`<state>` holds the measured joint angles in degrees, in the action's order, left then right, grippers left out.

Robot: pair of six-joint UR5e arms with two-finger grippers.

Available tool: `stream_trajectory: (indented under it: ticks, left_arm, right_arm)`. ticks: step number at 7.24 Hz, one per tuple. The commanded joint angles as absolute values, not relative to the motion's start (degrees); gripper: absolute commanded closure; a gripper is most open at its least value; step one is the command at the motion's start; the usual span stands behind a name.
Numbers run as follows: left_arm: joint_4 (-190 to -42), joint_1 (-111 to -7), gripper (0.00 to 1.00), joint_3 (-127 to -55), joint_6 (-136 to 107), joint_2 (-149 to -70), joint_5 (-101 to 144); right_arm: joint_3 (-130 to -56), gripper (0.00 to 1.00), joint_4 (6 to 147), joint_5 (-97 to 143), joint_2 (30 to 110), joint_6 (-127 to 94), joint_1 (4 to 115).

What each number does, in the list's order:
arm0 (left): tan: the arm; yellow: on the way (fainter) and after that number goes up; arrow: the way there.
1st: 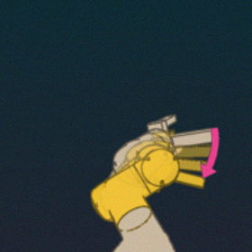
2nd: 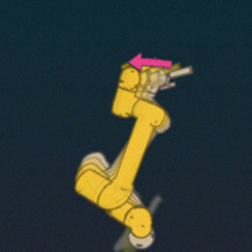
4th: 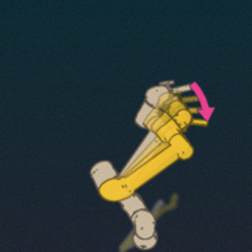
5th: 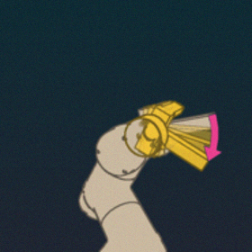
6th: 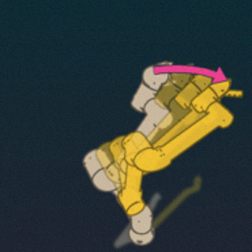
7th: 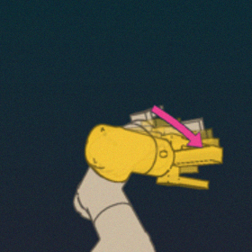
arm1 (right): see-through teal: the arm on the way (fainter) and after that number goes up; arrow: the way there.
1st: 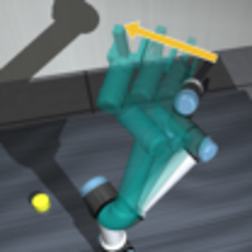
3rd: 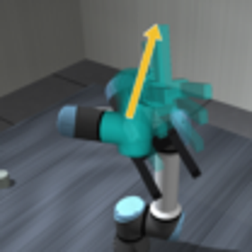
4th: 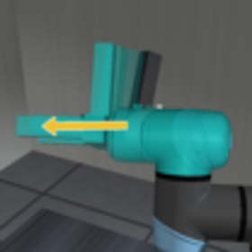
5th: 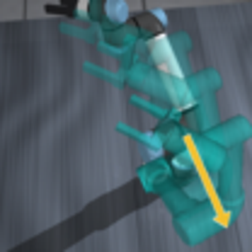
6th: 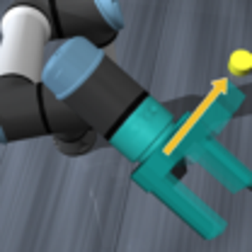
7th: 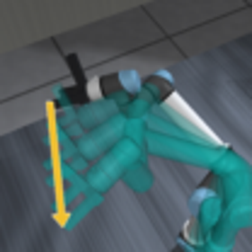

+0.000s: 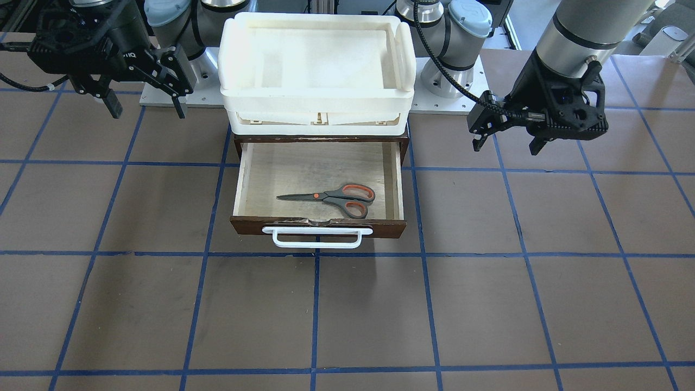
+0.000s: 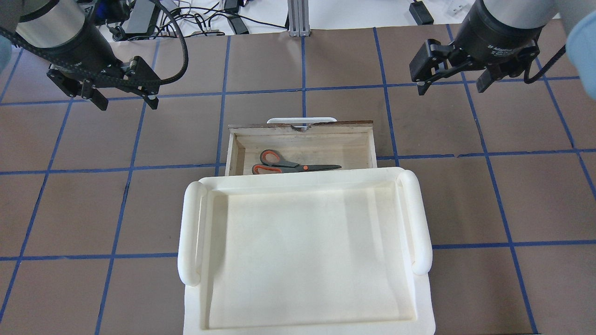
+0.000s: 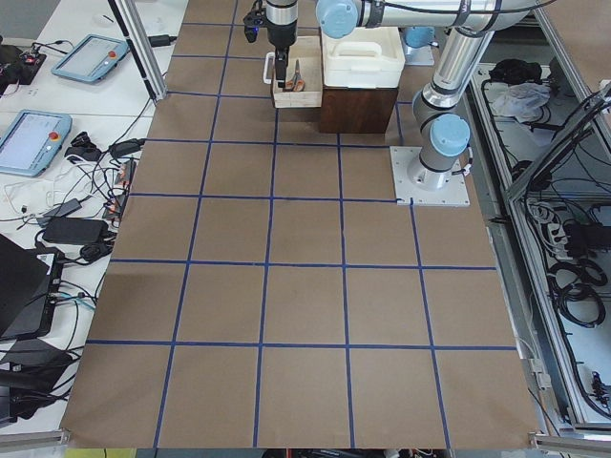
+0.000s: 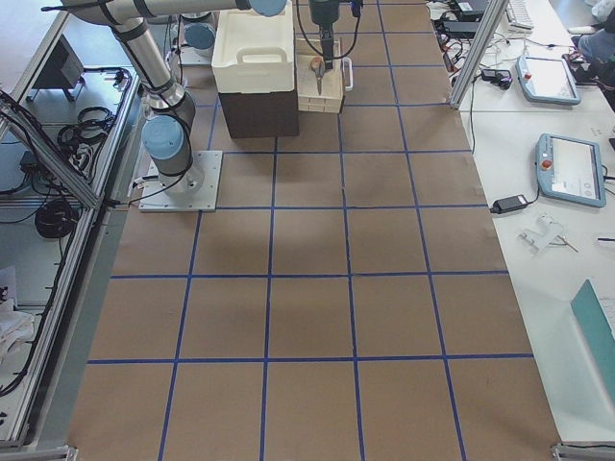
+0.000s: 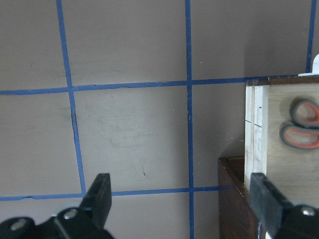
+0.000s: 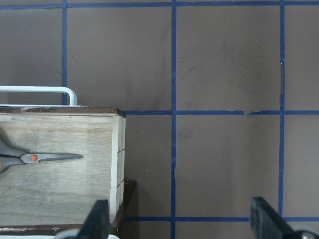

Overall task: Put scissors in drawer and close it
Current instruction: 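Move the left gripper over the drawer's white handle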

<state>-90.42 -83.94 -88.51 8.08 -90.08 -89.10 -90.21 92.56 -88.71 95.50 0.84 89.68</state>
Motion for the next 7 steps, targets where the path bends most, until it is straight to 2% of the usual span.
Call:
stream_trajectory:
  ticks: [1, 2, 4, 7]
  left_arm:
    - [-90.35, -83.94, 0.0, -88.51, 8.09, -90.09, -89.03]
    - [-90.18, -84.02, 0.0, -88.42, 8.0, -90.78, -88.95]
    - [-82.23, -85.59, 0.0, -86.06, 2.94, -97.0, -88.16]
    - [-75.53, -91.47, 0.0, -78.33, 2.55, -108.85, -88.15]
  right_arm:
    - [-90.18, 0.0, 92.29, -88.77, 95.54, 1.14, 89.47]
    - [-90.18, 0.0, 92.2, -88.77, 95.54, 1.14, 89.3]
    - [-90.35, 0.0, 91.93, -88.68, 95.62, 0.97, 89.47]
    - [-90.35, 0.0, 91.76, -88.59, 95.71, 1.14, 89.39]
